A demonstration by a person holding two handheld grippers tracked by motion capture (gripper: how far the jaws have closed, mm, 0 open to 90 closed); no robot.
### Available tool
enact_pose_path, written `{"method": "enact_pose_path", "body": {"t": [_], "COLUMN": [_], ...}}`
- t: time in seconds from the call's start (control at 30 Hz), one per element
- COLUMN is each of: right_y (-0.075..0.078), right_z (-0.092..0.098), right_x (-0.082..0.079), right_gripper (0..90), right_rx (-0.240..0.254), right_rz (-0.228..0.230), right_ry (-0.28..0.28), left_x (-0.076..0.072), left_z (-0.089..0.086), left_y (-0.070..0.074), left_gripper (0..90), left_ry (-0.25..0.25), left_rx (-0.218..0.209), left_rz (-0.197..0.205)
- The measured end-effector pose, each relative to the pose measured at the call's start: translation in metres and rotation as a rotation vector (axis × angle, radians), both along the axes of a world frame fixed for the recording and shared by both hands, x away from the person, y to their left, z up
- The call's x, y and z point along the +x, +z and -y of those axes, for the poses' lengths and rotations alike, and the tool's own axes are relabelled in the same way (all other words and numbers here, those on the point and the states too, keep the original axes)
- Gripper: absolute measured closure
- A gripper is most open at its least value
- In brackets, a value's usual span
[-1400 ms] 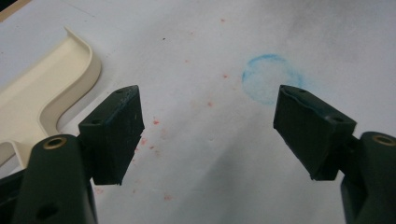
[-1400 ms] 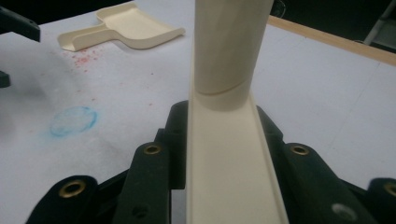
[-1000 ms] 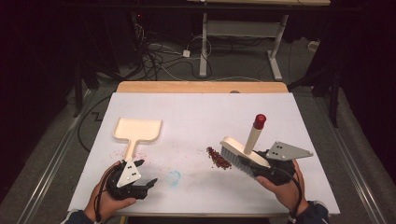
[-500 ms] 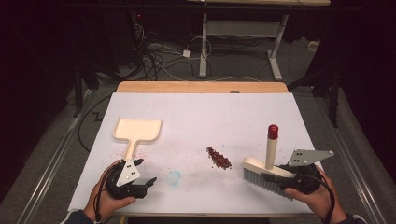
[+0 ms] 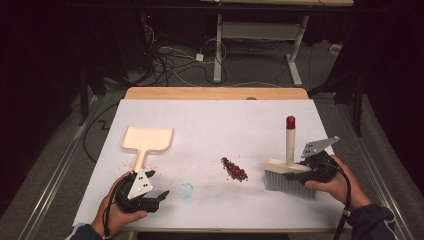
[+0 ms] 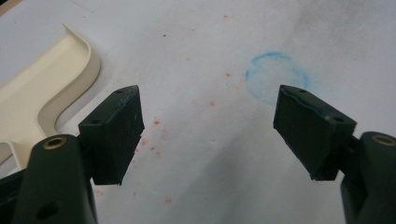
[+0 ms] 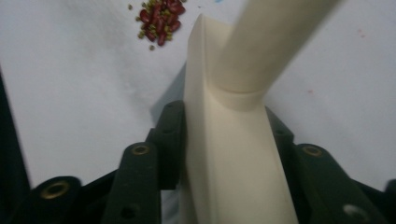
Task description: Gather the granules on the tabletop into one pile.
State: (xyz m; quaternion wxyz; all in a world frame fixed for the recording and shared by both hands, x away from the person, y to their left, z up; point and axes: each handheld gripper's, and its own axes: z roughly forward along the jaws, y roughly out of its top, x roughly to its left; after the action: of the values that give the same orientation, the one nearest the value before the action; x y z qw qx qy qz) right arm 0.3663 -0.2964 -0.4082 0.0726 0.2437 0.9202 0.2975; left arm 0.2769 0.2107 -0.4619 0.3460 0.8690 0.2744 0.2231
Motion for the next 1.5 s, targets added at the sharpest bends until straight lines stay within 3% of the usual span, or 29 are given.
{"method": "enact_pose_path", "body": {"t": [0.13, 0.2, 0.27, 0.3, 0.37, 0.4, 0.47, 0.57, 0.63, 0.77, 0.93, 1.07, 1.5], "right_y": [-0.003, -0.005, -0.008, -0.01, -0.015, -0.016, -0.017, -0.02, -0.024, -0.035, -0.033, -0.023, 0.011], "right_z": [0.002, 0.004, 0.008, 0.011, 0.016, 0.019, 0.026, 0.03, 0.03, 0.024, 0.02, 0.018, -0.002], "right_x": [0.023, 0.034, 0.045, 0.049, 0.056, 0.058, 0.061, 0.066, 0.068, 0.072, 0.069, 0.061, 0.006], "right_gripper": [52.9, 46.6, 39.9, 37.7, 46.1, 45.5, 44.9, 50.6, 52.3, 52.1, 49.3, 44.4, 29.7], "right_rx": [-0.028, -0.04, -0.02, -0.018, -0.032, -0.027, 0.026, 0.015, 0.022, 0.009, 0.018, 0.087, 0.283], "right_rz": [0.005, -0.004, -0.041, -0.036, -0.041, -0.021, -0.022, 0.023, 0.057, 0.072, 0.124, 0.184, 0.416], "right_ry": [0.008, -0.028, -0.053, -0.074, -0.122, -0.159, -0.194, -0.318, -0.365, -0.438, -0.458, -0.483, -0.428], "left_x": [0.0, 0.001, 0.001, 0.001, 0.001, 0.001, 0.002, 0.002, 0.002, 0.002, 0.002, 0.001, 0.001], "left_z": [0.002, 0.002, 0.003, 0.004, 0.004, 0.005, 0.005, 0.005, 0.006, 0.006, 0.005, 0.004, 0.001], "left_y": [-0.002, -0.003, -0.003, -0.003, -0.004, -0.005, -0.005, -0.005, -0.005, -0.005, -0.005, -0.004, -0.001], "left_gripper": [23.2, 23.2, 23.2, 23.2, 23.2, 23.2, 23.2, 23.2, 23.2, 23.2, 23.2, 23.2, 22.4], "left_ry": [-0.008, -0.012, -0.018, -0.019, -0.022, -0.024, -0.026, -0.027, -0.028, -0.029, -0.026, -0.025, -0.005], "left_rx": [0.0, -0.002, 0.002, 0.002, 0.006, 0.008, 0.012, 0.013, 0.014, 0.015, 0.012, 0.013, 0.013], "left_rz": [-0.017, -0.022, -0.026, -0.028, -0.03, -0.032, -0.035, -0.034, -0.035, -0.034, -0.032, -0.025, 0.003]}}
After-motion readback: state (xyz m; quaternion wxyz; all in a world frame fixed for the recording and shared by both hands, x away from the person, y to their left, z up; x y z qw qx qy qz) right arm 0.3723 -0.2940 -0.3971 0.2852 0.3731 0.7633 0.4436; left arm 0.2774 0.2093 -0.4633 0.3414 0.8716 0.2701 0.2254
